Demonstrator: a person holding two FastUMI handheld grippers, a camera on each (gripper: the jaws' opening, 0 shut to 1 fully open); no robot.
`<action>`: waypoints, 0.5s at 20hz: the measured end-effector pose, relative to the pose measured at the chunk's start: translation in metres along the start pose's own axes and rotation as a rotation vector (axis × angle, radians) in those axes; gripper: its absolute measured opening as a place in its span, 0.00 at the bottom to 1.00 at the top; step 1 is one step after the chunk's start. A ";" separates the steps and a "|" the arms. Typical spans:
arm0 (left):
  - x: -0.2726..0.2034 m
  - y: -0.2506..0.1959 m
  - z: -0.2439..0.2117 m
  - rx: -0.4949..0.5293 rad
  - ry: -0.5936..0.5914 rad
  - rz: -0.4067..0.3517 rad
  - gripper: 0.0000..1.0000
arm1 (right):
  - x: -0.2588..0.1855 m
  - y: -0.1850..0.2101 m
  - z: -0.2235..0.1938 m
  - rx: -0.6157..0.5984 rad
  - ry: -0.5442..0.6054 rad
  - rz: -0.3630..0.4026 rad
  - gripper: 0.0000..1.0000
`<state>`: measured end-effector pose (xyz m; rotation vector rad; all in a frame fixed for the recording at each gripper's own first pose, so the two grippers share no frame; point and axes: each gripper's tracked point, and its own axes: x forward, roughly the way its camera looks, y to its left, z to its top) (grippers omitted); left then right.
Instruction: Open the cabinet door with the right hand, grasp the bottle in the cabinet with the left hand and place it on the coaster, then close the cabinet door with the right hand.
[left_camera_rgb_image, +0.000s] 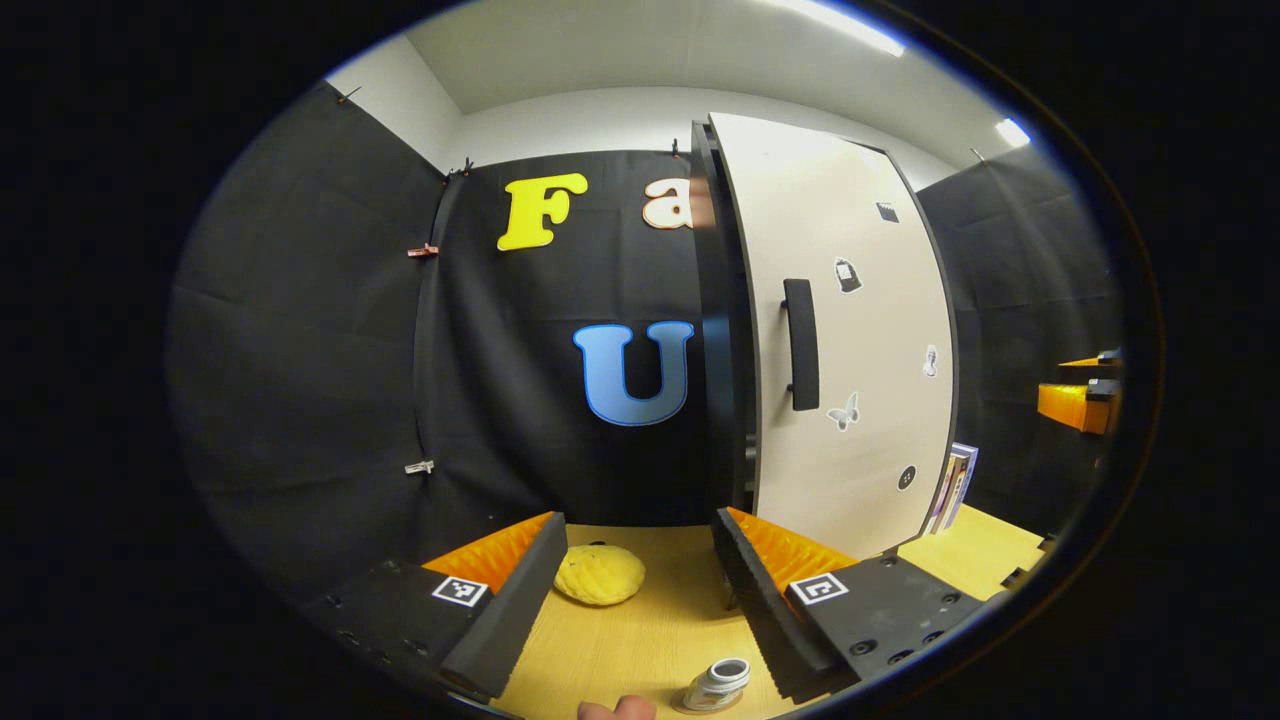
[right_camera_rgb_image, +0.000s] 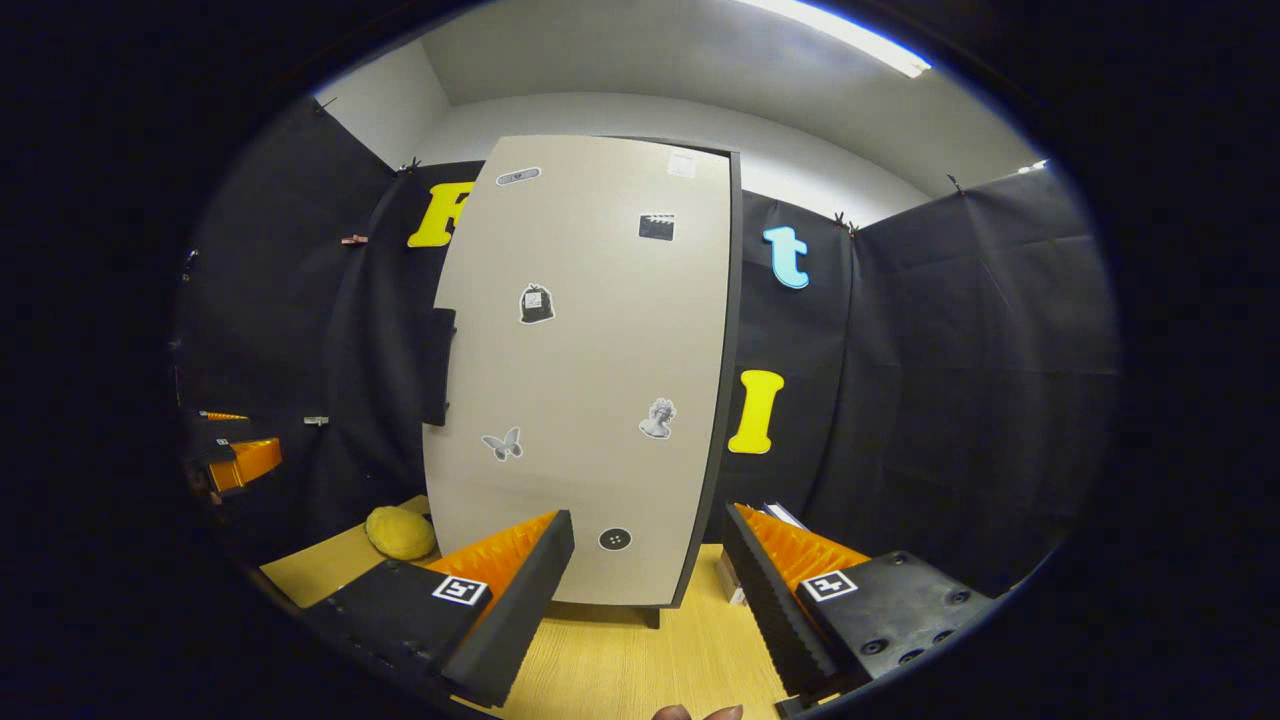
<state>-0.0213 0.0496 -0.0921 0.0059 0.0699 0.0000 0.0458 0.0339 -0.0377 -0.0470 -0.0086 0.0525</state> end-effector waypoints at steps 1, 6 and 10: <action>0.000 0.000 0.000 0.003 -0.003 -0.001 0.94 | 0.000 -0.001 -0.001 0.000 0.001 -0.002 0.98; -0.002 0.000 0.000 0.010 -0.004 -0.002 0.94 | -0.003 -0.001 -0.001 0.024 -0.001 -0.003 0.98; -0.003 0.000 0.000 0.008 -0.001 -0.001 0.94 | -0.004 0.000 -0.001 0.007 -0.002 -0.007 0.97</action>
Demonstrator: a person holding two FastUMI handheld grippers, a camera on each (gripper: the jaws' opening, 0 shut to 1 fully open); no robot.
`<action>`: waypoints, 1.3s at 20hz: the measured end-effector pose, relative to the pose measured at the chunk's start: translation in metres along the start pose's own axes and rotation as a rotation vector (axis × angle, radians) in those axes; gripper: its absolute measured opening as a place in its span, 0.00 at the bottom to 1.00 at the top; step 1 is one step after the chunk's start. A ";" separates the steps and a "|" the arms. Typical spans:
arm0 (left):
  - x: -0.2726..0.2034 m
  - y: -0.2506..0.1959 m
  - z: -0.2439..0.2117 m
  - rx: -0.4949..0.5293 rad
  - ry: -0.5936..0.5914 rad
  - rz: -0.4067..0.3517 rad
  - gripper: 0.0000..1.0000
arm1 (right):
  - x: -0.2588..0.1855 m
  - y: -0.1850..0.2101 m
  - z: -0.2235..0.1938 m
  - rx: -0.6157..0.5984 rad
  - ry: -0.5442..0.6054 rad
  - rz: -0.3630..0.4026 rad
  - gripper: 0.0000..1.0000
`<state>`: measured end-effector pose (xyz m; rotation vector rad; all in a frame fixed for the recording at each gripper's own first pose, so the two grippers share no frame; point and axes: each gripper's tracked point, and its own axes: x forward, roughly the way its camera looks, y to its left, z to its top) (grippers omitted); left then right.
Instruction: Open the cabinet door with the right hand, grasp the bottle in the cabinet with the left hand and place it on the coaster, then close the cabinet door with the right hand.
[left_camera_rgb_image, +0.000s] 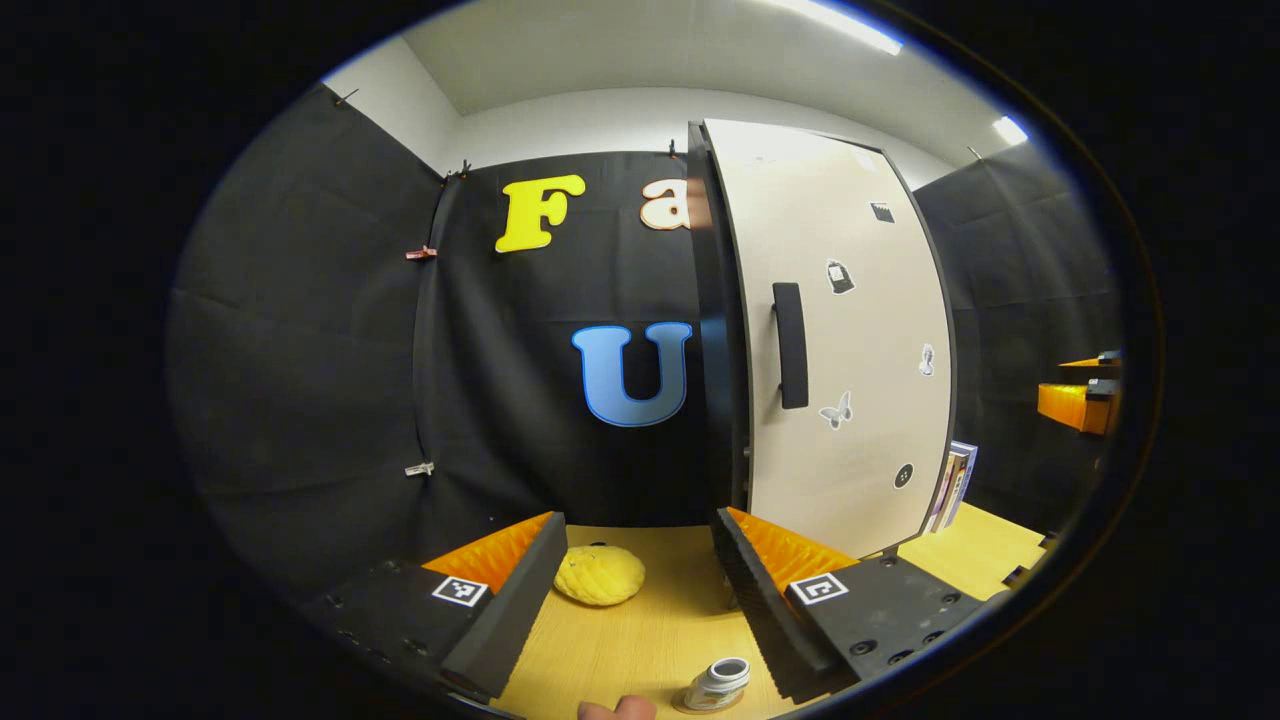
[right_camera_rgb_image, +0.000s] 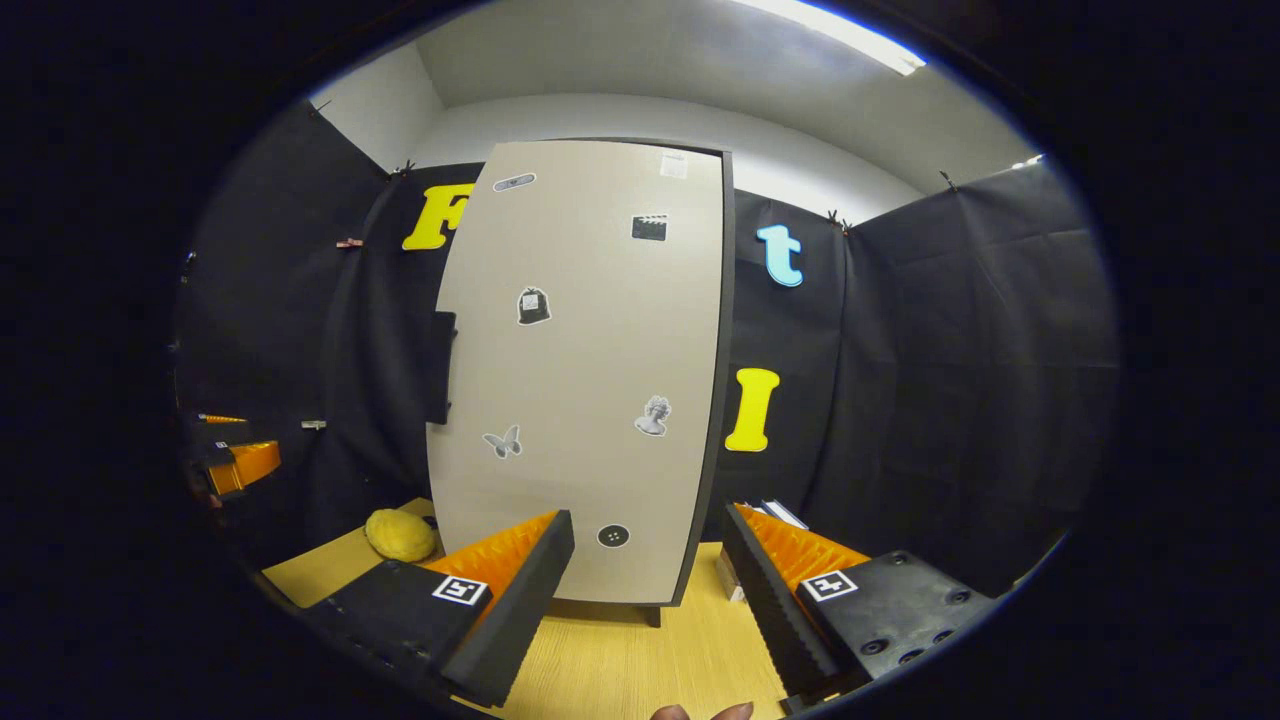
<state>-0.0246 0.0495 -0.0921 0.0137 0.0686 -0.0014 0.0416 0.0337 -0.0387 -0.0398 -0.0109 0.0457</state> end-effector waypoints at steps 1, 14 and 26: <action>-0.001 0.000 -0.001 0.001 -0.001 -0.001 0.94 | 0.000 0.002 0.000 -0.002 0.002 0.007 0.97; -0.010 0.005 0.002 0.001 -0.010 0.006 0.94 | -0.009 -0.010 0.006 0.008 -0.006 -0.020 0.97; -0.014 0.003 0.004 0.001 -0.014 0.011 0.94 | -0.011 -0.012 0.012 -0.006 -0.011 -0.015 0.98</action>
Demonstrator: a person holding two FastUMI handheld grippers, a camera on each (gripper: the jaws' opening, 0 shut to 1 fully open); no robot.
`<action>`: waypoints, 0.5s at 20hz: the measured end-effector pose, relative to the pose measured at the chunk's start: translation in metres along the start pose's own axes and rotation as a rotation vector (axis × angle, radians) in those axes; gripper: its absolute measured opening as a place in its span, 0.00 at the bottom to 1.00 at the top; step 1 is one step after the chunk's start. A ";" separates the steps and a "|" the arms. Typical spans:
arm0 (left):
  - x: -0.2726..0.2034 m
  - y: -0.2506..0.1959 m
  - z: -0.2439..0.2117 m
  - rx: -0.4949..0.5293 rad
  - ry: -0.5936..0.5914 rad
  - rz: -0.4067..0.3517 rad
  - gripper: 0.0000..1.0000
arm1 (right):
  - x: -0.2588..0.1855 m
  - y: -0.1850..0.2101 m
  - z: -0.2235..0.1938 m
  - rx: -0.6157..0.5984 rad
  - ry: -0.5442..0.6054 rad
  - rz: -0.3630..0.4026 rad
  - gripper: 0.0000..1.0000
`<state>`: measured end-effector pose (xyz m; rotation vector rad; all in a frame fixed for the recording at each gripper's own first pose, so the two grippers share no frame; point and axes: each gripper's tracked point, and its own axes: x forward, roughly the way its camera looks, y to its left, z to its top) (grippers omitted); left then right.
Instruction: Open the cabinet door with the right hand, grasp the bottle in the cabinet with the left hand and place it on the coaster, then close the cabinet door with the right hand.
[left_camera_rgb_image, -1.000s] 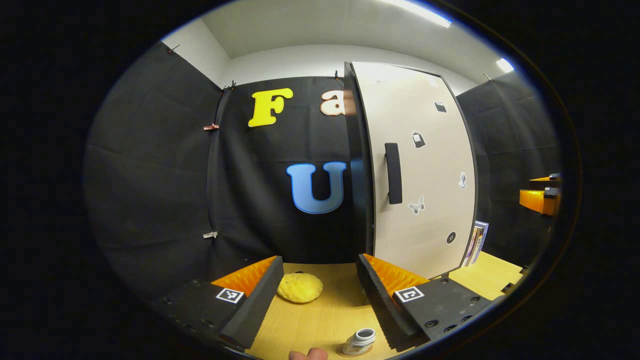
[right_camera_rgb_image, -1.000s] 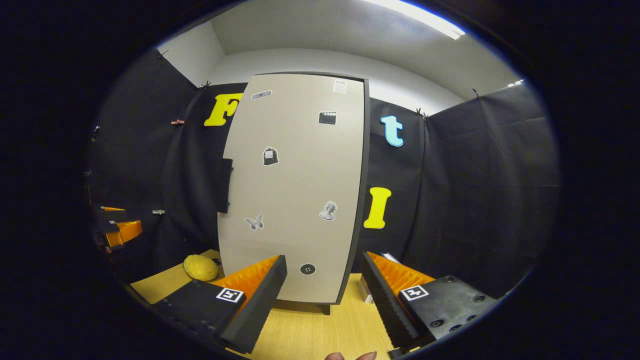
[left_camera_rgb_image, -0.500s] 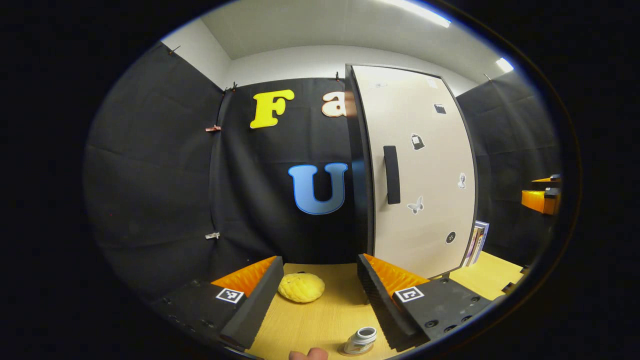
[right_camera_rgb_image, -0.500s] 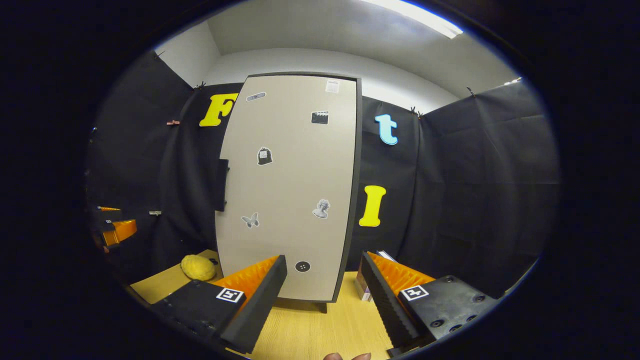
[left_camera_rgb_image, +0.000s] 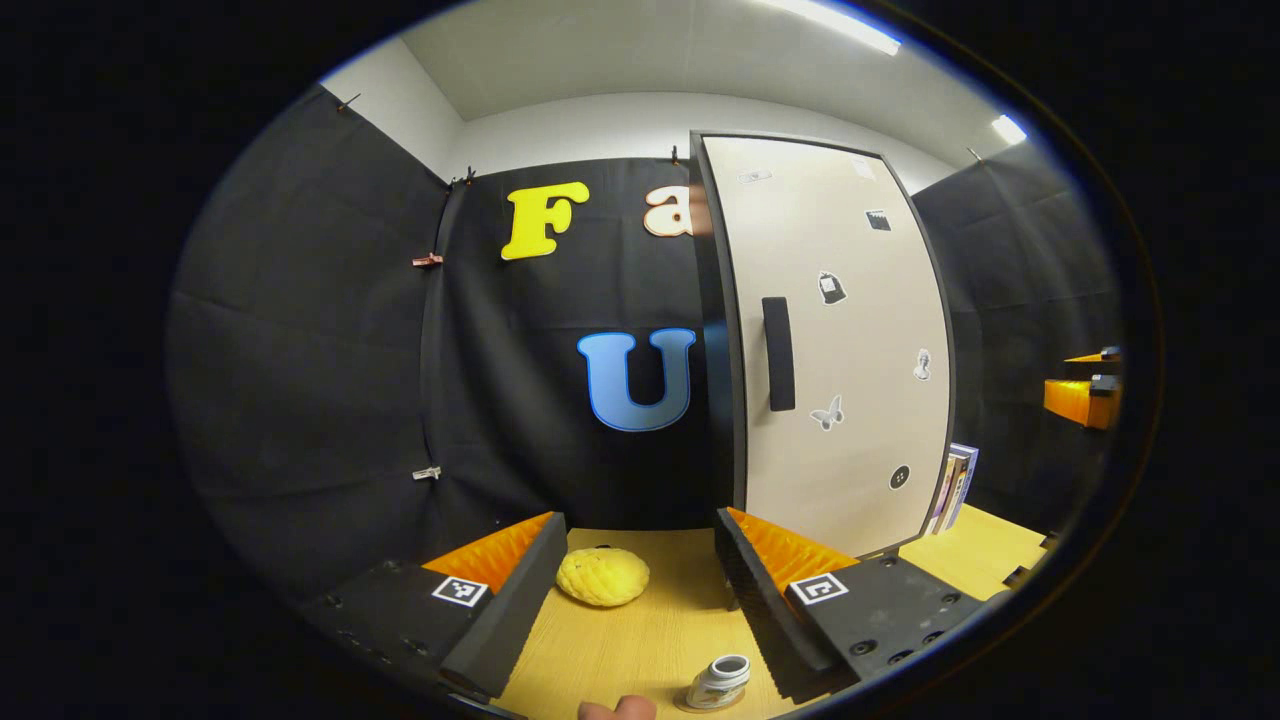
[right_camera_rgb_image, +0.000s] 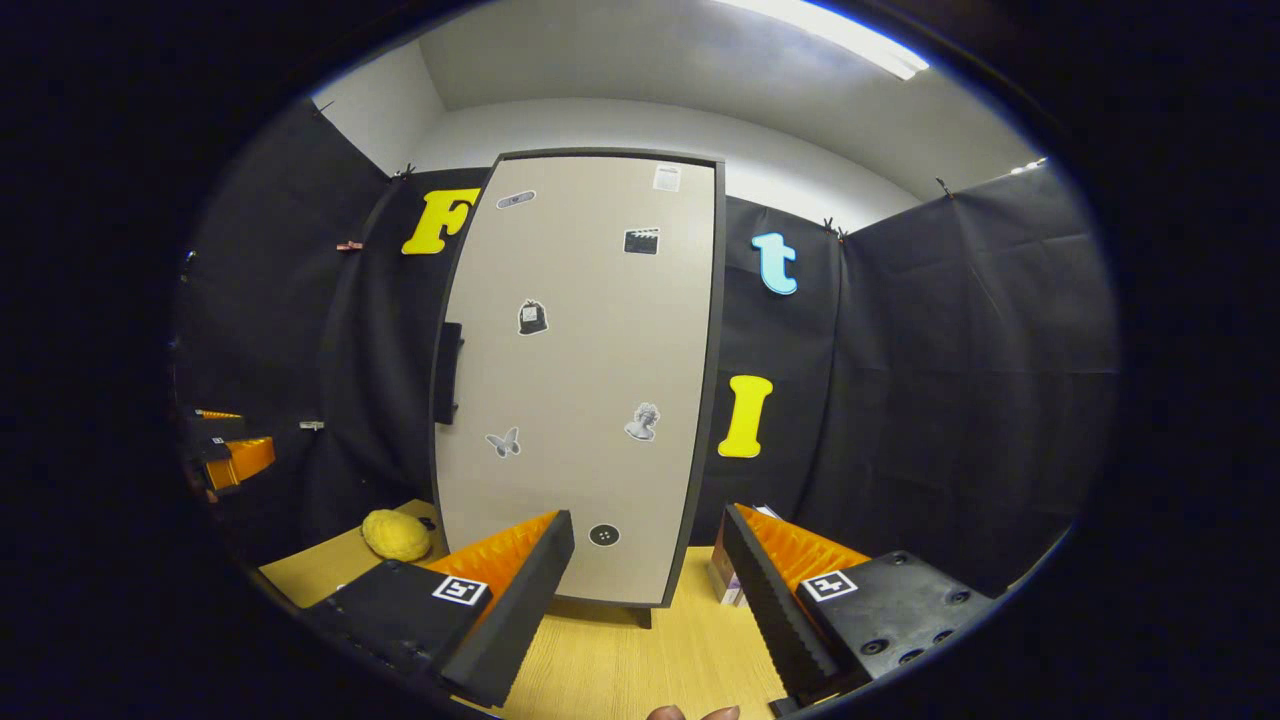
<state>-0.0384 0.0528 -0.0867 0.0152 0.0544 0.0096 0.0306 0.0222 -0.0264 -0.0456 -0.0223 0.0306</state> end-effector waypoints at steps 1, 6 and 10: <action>0.000 0.000 0.000 -0.001 0.000 0.000 0.94 | 0.000 0.000 0.001 0.000 -0.001 0.000 0.98; -0.002 0.000 0.001 0.004 -0.001 -0.001 0.94 | -0.002 0.001 0.000 -0.001 0.001 0.002 0.97; -0.004 -0.001 0.003 0.012 -0.004 -0.004 0.94 | -0.002 0.001 0.000 -0.003 0.002 0.003 0.97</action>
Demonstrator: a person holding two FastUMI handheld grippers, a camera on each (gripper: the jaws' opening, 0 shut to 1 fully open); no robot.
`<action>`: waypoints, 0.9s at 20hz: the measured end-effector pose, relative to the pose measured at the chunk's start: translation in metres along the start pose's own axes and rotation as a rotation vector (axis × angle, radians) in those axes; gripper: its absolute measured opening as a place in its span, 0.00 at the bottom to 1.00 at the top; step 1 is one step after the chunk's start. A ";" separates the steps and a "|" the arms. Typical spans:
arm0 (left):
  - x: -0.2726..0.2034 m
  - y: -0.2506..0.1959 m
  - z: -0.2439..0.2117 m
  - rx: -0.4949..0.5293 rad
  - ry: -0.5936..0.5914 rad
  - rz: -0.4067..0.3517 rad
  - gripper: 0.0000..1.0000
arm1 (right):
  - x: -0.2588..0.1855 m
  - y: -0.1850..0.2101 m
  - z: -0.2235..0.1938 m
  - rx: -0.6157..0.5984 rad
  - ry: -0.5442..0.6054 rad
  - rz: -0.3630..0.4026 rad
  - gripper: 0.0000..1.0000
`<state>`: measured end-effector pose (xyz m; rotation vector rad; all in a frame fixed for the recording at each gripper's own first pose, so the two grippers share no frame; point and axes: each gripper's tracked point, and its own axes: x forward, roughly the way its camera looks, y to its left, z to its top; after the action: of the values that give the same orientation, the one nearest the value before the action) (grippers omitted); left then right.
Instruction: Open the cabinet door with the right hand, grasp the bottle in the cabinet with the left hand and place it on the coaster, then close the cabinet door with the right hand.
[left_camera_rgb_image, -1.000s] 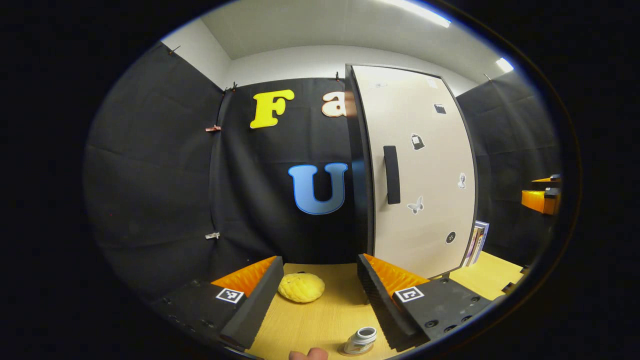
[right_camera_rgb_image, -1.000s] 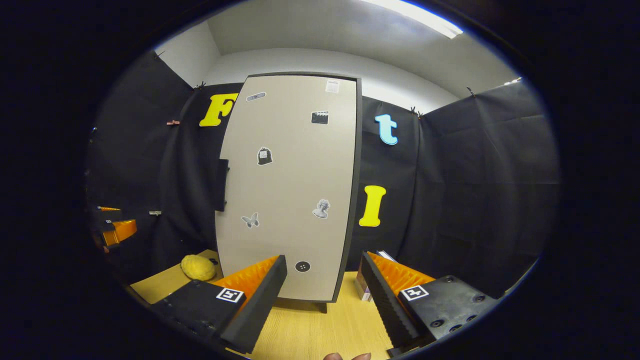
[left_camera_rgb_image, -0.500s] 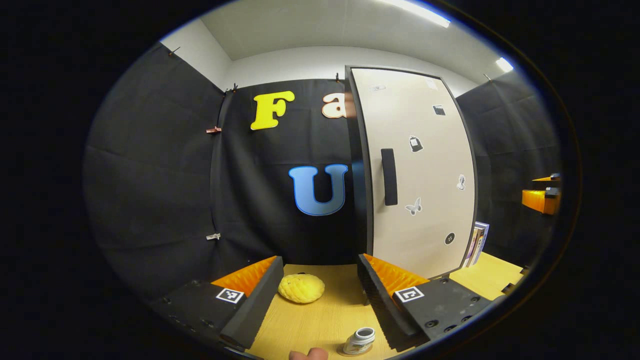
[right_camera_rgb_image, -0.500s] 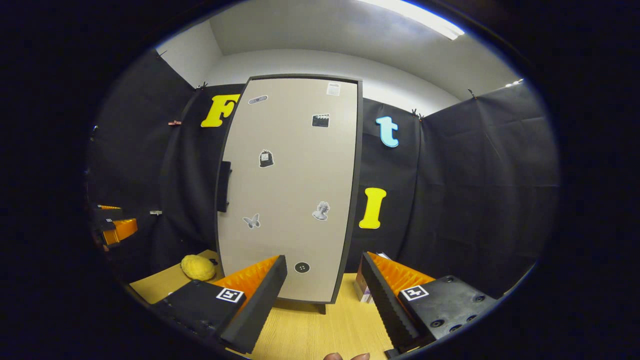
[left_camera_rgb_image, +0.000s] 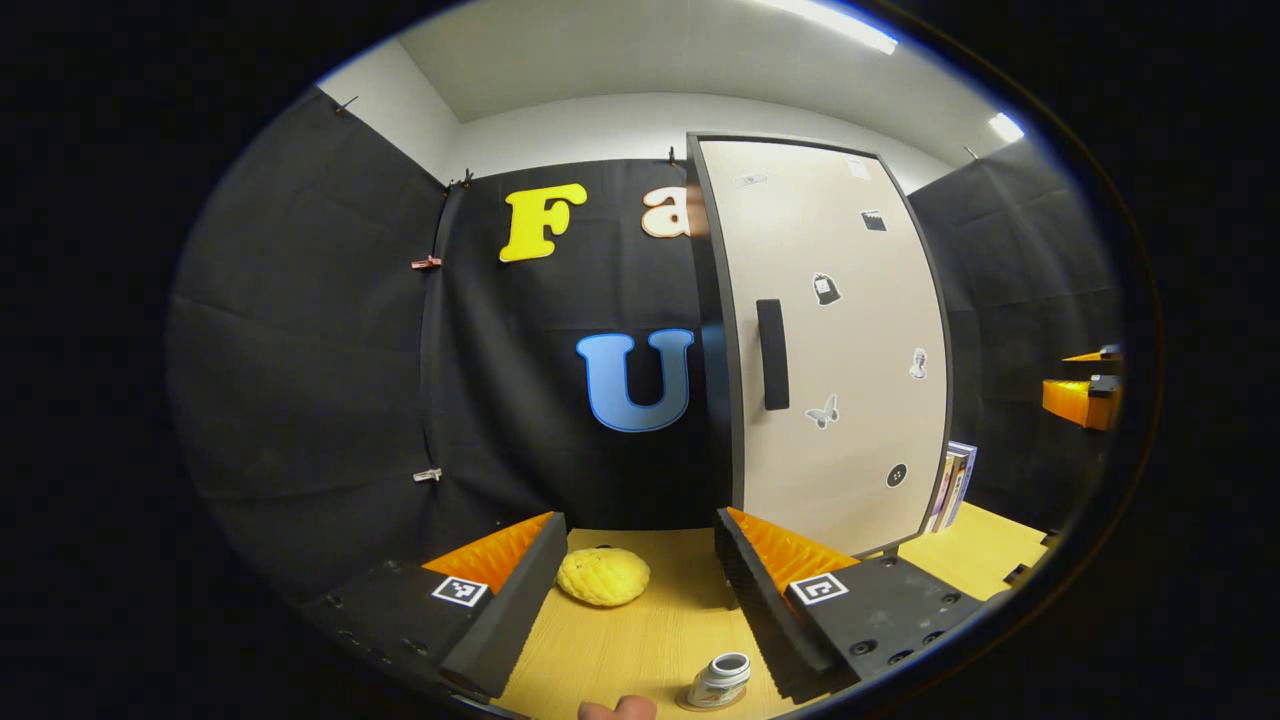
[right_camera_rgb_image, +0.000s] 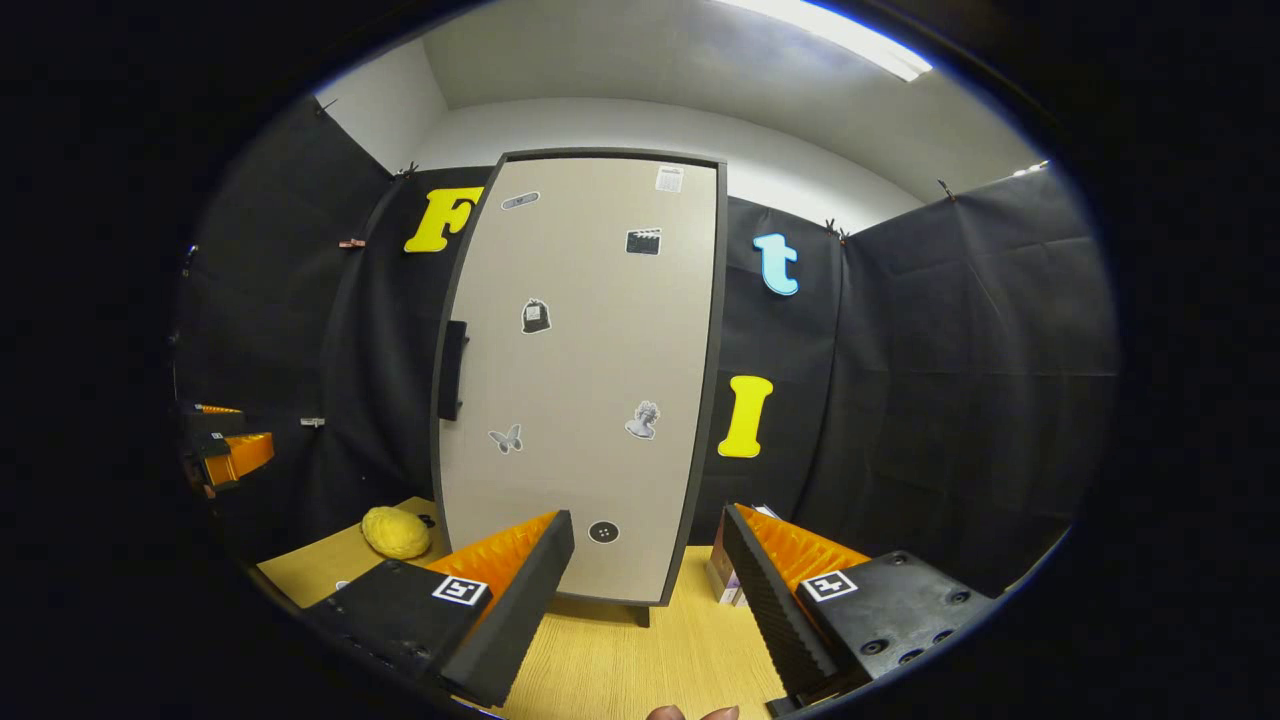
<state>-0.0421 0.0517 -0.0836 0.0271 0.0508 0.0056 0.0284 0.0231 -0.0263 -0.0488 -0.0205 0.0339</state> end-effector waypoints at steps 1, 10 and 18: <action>0.000 -0.001 0.001 0.001 0.000 -0.001 0.94 | 0.000 0.000 0.000 0.000 0.000 -0.001 0.97; -0.001 -0.003 0.001 0.000 -0.001 0.001 0.93 | 0.000 -0.002 0.000 -0.008 0.003 0.000 0.97; 0.000 -0.004 0.000 0.001 0.005 0.006 0.94 | 0.002 -0.003 -0.003 -0.011 0.005 0.005 0.97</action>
<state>-0.0421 0.0473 -0.0838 0.0283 0.0553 0.0113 0.0305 0.0201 -0.0287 -0.0596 -0.0160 0.0391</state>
